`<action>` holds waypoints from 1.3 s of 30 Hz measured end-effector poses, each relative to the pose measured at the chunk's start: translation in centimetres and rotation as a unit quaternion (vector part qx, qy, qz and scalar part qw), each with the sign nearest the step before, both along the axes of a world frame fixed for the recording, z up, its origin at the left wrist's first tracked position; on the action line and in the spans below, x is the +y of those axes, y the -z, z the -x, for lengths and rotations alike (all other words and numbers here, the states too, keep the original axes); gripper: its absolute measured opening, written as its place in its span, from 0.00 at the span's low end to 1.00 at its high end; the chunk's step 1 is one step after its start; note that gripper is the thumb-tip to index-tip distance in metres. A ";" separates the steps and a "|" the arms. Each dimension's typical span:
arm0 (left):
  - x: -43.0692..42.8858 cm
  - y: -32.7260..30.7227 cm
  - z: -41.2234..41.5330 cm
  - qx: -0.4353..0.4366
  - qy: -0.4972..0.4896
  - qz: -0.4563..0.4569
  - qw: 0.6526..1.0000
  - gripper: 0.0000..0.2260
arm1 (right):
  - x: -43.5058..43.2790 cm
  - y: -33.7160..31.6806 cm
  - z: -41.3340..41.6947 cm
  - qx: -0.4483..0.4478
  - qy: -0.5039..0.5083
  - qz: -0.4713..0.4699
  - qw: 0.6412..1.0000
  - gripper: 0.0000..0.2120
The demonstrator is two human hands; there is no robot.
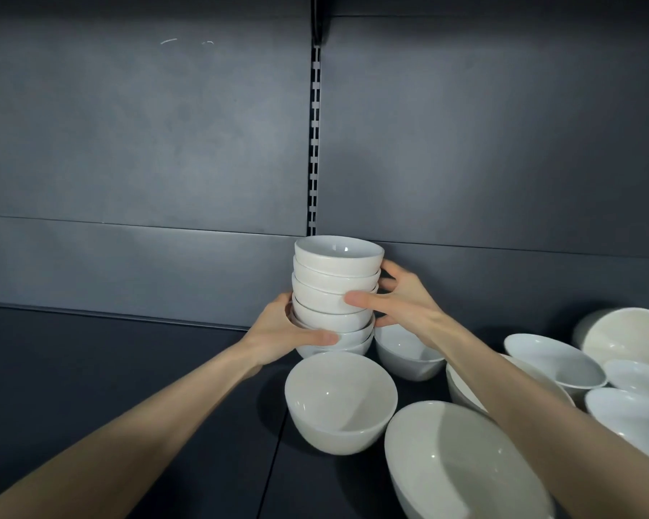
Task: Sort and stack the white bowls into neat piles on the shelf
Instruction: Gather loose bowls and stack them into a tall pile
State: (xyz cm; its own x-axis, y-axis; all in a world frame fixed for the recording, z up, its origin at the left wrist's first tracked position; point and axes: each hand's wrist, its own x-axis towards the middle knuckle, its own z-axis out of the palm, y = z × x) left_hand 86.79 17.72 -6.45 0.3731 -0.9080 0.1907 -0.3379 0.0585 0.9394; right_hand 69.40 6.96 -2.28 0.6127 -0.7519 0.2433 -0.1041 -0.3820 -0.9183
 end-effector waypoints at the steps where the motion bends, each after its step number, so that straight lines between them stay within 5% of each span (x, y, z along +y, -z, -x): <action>1: -0.1 0.1 -0.1 0.001 0.000 0.000 1.000 0.34 | 0.0 0.0 -0.1 0.001 0.001 0.000 1.000 0.35; 11: -0.6 0.7 -0.8 -0.005 0.010 -0.005 1.000 0.37 | -0.5 0.1 -0.2 -0.002 -0.001 0.000 1.000 0.38; 15: -0.5 0.7 -0.9 -0.010 0.016 -0.007 1.000 0.46 | -0.5 0.1 -0.2 0.001 -0.006 -0.003 1.000 0.37; 23: -0.4 0.8 -0.7 -0.019 0.041 -0.018 0.999 0.38 | -0.7 0.0 -0.2 0.012 -0.013 0.002 1.000 0.34; 29: -0.3 0.6 -1.5 -0.045 0.061 -0.054 0.996 0.45 | -0.6 -0.3 -0.2 0.038 -0.015 0.004 0.999 0.37; 36: 0.1 -1.2 -1.2 -0.114 0.039 -0.109 0.987 0.30 | -0.3 -1.2 0.4 0.099 -0.014 0.022 0.995 0.38; 39: 0.7 -2.2 -1.0 -0.186 -0.001 -0.141 0.972 0.37 | 0.1 -1.9 0.9 0.139 -0.007 0.036 0.990 0.36</action>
State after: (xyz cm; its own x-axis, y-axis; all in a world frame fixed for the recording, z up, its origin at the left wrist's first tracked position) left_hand 87.80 18.47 -4.29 0.3272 -0.9432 0.0569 -0.6580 -0.1842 0.7302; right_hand 68.53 7.07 -0.40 0.6737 -0.7296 0.1175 -0.3425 -0.4492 -0.8252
